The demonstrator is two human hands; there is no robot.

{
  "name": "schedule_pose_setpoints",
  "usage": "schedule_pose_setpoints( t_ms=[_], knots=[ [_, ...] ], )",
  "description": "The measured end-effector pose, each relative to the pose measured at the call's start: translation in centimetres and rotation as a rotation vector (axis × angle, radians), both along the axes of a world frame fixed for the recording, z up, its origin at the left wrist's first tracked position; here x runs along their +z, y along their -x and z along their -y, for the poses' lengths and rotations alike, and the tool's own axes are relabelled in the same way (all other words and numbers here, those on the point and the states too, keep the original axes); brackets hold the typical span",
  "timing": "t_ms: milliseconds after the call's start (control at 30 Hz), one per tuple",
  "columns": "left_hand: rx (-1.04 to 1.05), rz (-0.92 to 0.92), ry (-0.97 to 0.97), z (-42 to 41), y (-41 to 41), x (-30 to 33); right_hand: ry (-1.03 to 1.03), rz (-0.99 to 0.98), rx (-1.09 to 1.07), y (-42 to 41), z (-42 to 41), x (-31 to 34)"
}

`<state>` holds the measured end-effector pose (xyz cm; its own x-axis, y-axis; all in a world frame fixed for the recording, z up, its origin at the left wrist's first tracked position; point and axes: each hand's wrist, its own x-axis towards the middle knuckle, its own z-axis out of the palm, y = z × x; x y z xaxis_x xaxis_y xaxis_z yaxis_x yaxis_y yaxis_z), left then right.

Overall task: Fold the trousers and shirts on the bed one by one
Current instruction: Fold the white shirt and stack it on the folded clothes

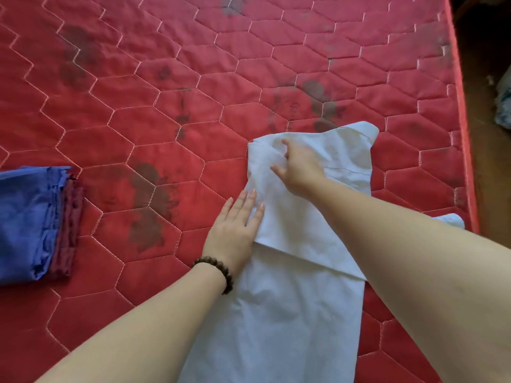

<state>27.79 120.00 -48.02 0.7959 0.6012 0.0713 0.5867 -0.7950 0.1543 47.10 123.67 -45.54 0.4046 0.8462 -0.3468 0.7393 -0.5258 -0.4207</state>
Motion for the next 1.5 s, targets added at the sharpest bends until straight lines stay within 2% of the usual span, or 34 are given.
schedule_pose_setpoints(
  t_ms=[100,200,300,400,467,600,667,733,867,1000,1033,1100,1167,1267,1333,1500],
  knots=[
    [-0.034,-0.026,-0.014,0.0,0.5,-0.6,0.142,0.059,-0.012,0.2,-2.4,-1.0],
    [-0.028,0.02,-0.065,-0.8,0.7,-0.8,-0.026,-0.082,0.008,0.3,-3.4,-1.5],
    [-0.011,-0.015,-0.03,-1.5,0.9,-0.9,-0.131,-0.126,0.012,0.5,-4.1,-2.0],
    [-0.037,-0.078,-0.029,-1.7,1.0,-0.9,-0.081,-0.246,0.027,0.7,-4.5,-1.8],
    [-0.073,-0.058,-0.051,-1.6,1.1,-0.9,-0.056,-0.357,0.038,0.8,-5.0,-0.8],
    [-0.111,-0.025,-0.015,-1.2,1.4,-1.0,0.092,-0.397,0.152,1.1,-6.0,0.0],
    [-0.12,-0.038,0.028,-1.2,1.6,-0.9,0.063,-0.556,0.081,1.3,-6.1,0.0],
    [-0.134,-0.082,0.045,-1.4,1.9,-0.9,0.048,-0.615,0.044,1.4,-6.2,0.0],
    [-0.158,-0.085,0.047,-1.3,2.1,-0.6,-0.051,-0.373,0.034,1.4,-7.2,0.1],
    [-0.147,-0.063,0.104,-1.0,2.5,-0.1,-0.206,0.193,0.032,1.9,-4.5,0.3],
    [-0.141,-0.013,0.108,-1.0,2.4,0.1,-0.304,0.261,0.048,2.5,-2.8,0.1],
    [-0.09,0.11,0.077,-1.1,1.4,0.1,-0.419,0.258,0.129,3.8,1.0,-0.7],
    [0.018,0.15,0.158,-1.3,-0.5,-0.2,-0.28,0.218,0.262,4.2,4.1,-2.1],
    [0.073,-0.098,0.24,-1.2,-2.5,-2.0,-0.052,0.277,0.355,2.9,6.7,-4.4],
    [0.058,-0.2,0.19,-0.9,-2.5,-3.4,-0.026,0.358,0.322,1.3,8.0,-5.2],
    [0.066,-0.201,0.145,-0.5,-2.8,-3.4,0.074,0.529,0.205,-3.2,12.5,-5.1]
  ],
)
